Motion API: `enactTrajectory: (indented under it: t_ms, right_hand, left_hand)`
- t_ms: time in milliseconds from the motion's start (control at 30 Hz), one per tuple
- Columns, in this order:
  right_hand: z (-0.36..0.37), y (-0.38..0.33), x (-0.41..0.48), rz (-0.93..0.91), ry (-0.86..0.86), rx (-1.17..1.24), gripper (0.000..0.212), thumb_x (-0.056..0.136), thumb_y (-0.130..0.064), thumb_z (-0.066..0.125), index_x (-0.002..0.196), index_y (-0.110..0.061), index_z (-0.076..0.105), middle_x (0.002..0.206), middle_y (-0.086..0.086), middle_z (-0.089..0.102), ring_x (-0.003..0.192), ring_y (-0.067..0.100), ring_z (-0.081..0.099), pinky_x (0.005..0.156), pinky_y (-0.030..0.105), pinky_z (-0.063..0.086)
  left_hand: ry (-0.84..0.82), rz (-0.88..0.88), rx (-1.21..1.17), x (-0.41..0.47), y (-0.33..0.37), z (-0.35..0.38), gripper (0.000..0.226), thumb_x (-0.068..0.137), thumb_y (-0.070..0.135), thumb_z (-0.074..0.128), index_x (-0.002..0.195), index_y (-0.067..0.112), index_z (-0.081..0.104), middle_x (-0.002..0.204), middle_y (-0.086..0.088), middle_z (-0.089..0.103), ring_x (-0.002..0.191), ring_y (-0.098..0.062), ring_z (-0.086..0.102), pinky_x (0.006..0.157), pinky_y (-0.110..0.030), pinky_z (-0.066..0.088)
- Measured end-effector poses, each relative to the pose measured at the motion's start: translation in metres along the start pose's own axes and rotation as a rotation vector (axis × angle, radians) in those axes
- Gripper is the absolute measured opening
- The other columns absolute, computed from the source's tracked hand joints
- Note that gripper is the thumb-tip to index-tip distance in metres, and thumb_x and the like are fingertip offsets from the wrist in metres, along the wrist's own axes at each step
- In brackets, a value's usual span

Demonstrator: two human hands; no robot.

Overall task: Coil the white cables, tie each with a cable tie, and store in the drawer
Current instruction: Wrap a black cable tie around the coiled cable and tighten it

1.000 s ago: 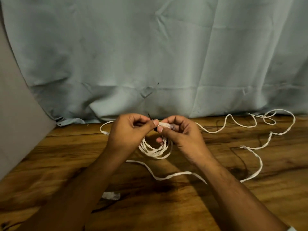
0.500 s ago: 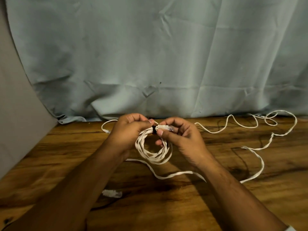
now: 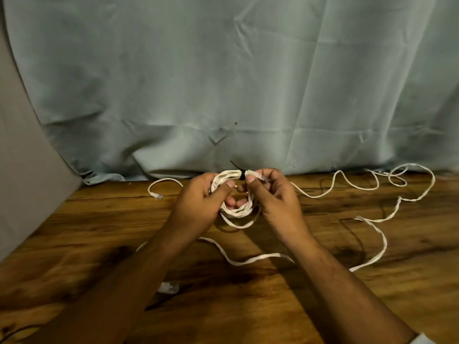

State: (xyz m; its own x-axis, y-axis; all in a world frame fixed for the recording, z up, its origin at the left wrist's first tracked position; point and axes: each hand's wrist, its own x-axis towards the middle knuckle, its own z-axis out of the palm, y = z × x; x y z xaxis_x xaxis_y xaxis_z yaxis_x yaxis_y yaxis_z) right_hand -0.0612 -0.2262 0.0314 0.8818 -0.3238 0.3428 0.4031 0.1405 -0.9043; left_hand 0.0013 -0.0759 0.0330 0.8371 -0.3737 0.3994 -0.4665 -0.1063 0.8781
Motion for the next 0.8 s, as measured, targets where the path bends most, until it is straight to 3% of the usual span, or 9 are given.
enactTrajectory:
  t_ms: [100, 167, 300, 367, 433, 533, 600, 667, 800]
  right_hand:
    - [0.003, 0.009, -0.002, 0.18, -0.105, -0.018, 0.012, 0.1, -0.02, 0.067, 0.106, -0.01, 0.071, 0.095, 0.019, 0.076, 0.072, 0.024, 0.07, 0.067, 0.036, 0.055]
    - [0.006, 0.011, -0.003, 0.231, -0.094, 0.046, 0.013, 0.1, -0.02, 0.065, 0.098, -0.01, 0.073, 0.093, 0.021, 0.074, 0.071, 0.023, 0.068, 0.066, 0.034, 0.051]
    - [0.011, 0.006, 0.0, 0.265, -0.023, 0.246, 0.011, 0.102, -0.011, 0.059, 0.093, -0.007, 0.065, 0.082, 0.014, 0.068, 0.063, 0.016, 0.068, 0.048, 0.02, 0.049]
    - [0.011, 0.002, 0.0, 0.28, 0.001, 0.318, 0.015, 0.103, -0.008, 0.056, 0.089, -0.008, 0.061, 0.077, 0.011, 0.06, 0.061, 0.018, 0.063, 0.046, 0.021, 0.05]
    - [0.012, -0.001, -0.001, 0.286, 0.034, 0.4, 0.019, 0.103, -0.004, 0.053, 0.087, -0.008, 0.061, 0.071, 0.007, 0.053, 0.06, 0.019, 0.053, 0.049, 0.024, 0.053]
    - [0.021, -0.001, -0.001, 0.255, 0.094, 0.451, 0.015, 0.103, -0.007, 0.055, 0.09, -0.008, 0.064, 0.059, 0.002, 0.048, 0.049, 0.014, 0.046, 0.049, 0.024, 0.048]
    - [0.025, 0.003, 0.002, 0.228, 0.164, 0.418, 0.013, 0.101, -0.018, 0.061, 0.098, -0.006, 0.061, 0.057, 0.001, 0.049, 0.051, 0.019, 0.045, 0.047, 0.026, 0.043]
    - [0.024, 0.007, 0.007, 0.229, 0.258, 0.402, 0.027, 0.099, -0.034, 0.066, 0.103, -0.008, 0.06, 0.061, 0.001, 0.047, 0.058, 0.022, 0.042, 0.044, 0.024, 0.043]
    - [0.02, 0.009, 0.008, 0.232, 0.31, 0.487, 0.028, 0.102, -0.037, 0.061, 0.09, -0.012, 0.056, 0.058, 0.0, 0.038, 0.057, 0.023, 0.043, 0.047, 0.026, 0.045]
  left_hand:
    - [0.195, 0.112, 0.094, -0.004, -0.001, 0.002, 0.015, 0.103, 0.027, 0.059, 0.103, 0.015, 0.068, 0.069, -0.003, 0.07, 0.065, -0.011, 0.068, 0.067, -0.03, 0.055]
    - [0.197, 0.103, 0.042, -0.006, -0.002, 0.005, 0.013, 0.104, 0.022, 0.057, 0.105, 0.012, 0.066, 0.067, 0.0, 0.066, 0.063, -0.009, 0.065, 0.064, -0.025, 0.054]
    - [0.034, -0.15, -0.555, -0.006, 0.005, 0.015, 0.011, 0.103, 0.012, 0.055, 0.098, 0.006, 0.063, 0.066, -0.001, 0.06, 0.062, -0.013, 0.062, 0.062, -0.028, 0.056]
    - [-0.027, -0.261, -0.751, -0.004, 0.008, 0.016, 0.011, 0.101, 0.015, 0.057, 0.102, 0.005, 0.061, 0.067, -0.003, 0.054, 0.065, -0.017, 0.059, 0.06, -0.031, 0.058]
    - [-0.07, -0.338, -0.864, -0.001, 0.008, 0.015, 0.026, 0.093, 0.028, 0.063, 0.106, 0.006, 0.061, 0.066, -0.004, 0.05, 0.067, -0.02, 0.056, 0.071, -0.035, 0.058]
    - [-0.098, -0.369, -0.884, 0.0, 0.008, 0.017, 0.042, 0.082, 0.046, 0.064, 0.099, 0.007, 0.065, 0.06, -0.003, 0.049, 0.062, -0.02, 0.053, 0.078, -0.038, 0.049]
    - [-0.07, -0.361, -0.907, -0.003, 0.008, 0.024, 0.041, 0.086, 0.043, 0.061, 0.099, 0.005, 0.068, 0.058, -0.003, 0.047, 0.061, -0.021, 0.05, 0.074, -0.036, 0.046]
    - [-0.041, -0.348, -0.905, -0.007, 0.011, 0.03, 0.036, 0.096, 0.036, 0.056, 0.101, 0.003, 0.071, 0.059, -0.003, 0.051, 0.061, -0.018, 0.052, 0.075, -0.036, 0.047]
    - [0.042, -0.312, -0.969, -0.01, 0.019, 0.041, 0.037, 0.103, 0.034, 0.048, 0.105, 0.002, 0.066, 0.057, -0.004, 0.055, 0.051, -0.015, 0.055, 0.068, -0.035, 0.048]
